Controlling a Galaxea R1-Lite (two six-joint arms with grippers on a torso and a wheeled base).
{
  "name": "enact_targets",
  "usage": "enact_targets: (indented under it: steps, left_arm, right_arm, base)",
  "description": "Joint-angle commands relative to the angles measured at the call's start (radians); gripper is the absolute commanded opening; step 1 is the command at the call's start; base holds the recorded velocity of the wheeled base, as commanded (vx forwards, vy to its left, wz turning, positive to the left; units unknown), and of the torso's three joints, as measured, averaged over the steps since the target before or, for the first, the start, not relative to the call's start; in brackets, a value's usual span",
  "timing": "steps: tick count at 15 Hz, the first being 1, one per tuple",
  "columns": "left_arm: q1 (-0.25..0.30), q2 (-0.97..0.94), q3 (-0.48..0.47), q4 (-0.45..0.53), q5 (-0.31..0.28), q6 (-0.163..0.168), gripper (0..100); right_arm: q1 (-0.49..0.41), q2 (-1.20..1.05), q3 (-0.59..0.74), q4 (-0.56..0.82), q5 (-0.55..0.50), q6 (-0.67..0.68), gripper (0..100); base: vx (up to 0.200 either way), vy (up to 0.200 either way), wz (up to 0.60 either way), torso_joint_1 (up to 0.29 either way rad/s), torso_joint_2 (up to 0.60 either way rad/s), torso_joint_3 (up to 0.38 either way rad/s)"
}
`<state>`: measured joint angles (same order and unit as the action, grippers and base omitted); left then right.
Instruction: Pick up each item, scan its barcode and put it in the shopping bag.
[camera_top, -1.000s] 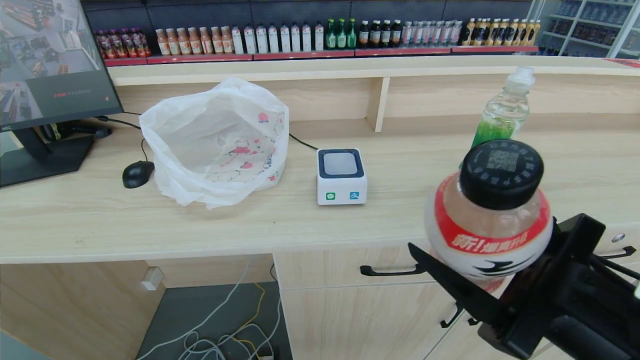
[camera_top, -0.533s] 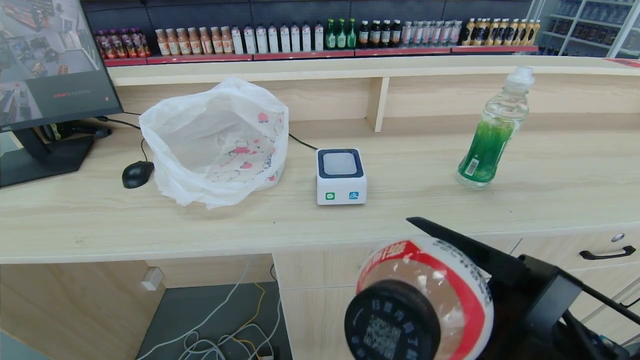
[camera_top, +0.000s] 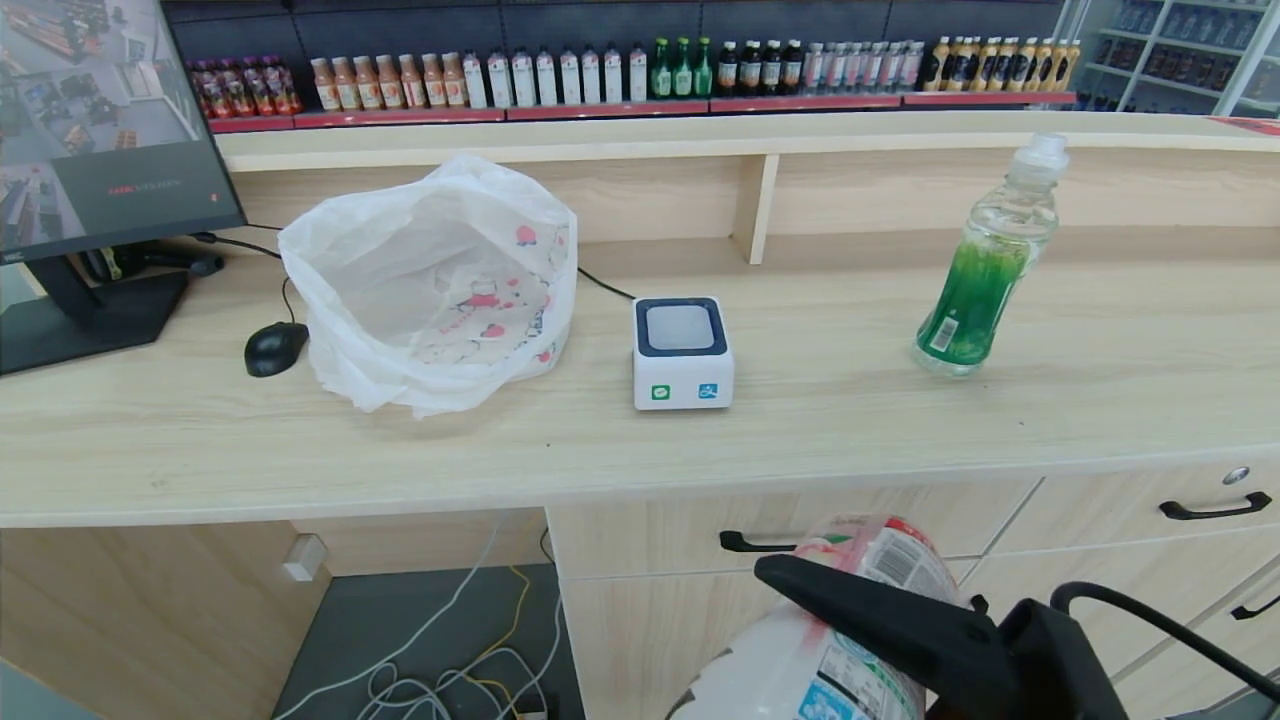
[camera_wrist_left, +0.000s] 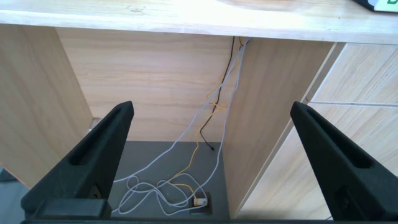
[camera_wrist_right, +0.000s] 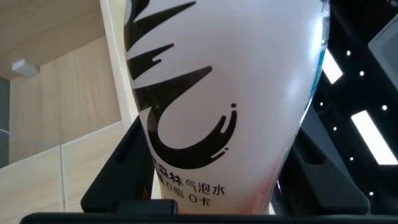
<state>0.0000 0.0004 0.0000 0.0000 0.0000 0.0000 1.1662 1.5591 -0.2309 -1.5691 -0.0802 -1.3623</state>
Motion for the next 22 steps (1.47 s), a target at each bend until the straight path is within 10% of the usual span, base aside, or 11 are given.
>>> enact_targets:
  steps: [1, 7, 22]
  left_arm:
    - [0.000, 0.000, 0.000, 0.000, 0.000, 0.000, 100]
    - [0.000, 0.000, 0.000, 0.000, 0.000, 0.000, 100]
    - [0.000, 0.000, 0.000, 0.000, 0.000, 0.000, 100]
  right_arm:
    - [-0.002, -0.001, -0.019, -0.002, 0.022, -0.050, 0]
    - [0.118, 0.079, -0.081, -0.002, 0.063, -0.276, 0]
    - [0.119, 0.082, -0.102, -0.002, 0.096, -0.296, 0]
  base:
    - [0.000, 0.000, 0.00, 0.000, 0.00, 0.000]
    - [0.000, 0.000, 0.00, 0.000, 0.00, 0.000]
    - [0.000, 0.000, 0.00, 0.000, 0.00, 0.000]
